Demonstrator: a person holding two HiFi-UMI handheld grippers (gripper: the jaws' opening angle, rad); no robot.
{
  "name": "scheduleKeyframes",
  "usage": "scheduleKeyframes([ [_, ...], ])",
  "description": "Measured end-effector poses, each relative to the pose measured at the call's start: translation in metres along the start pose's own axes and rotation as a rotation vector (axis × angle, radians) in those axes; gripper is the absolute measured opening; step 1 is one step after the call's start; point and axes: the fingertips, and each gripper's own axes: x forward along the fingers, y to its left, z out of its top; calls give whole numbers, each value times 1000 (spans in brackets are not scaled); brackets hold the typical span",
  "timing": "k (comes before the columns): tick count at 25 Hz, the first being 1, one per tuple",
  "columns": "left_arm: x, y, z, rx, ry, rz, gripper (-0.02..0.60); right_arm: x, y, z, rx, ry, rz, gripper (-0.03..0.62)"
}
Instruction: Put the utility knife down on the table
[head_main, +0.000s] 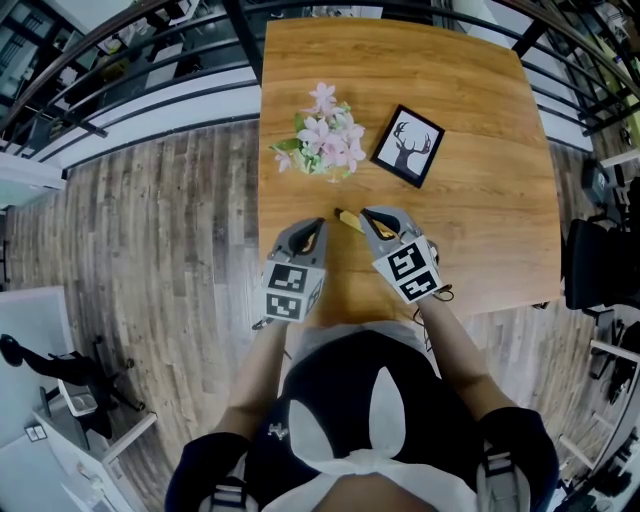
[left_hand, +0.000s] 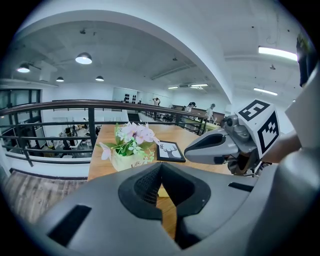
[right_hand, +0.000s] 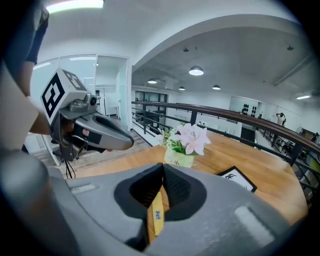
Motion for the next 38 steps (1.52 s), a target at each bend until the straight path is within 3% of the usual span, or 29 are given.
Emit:
scheduleKeyframes([
  [10, -11, -5, 18, 15, -27, -4, 17, -20, 3, 21, 23, -65, 2, -2],
  [38, -18, -20, 19, 31, -44, -14, 17, -36, 8, 19, -5, -62, -22, -3],
])
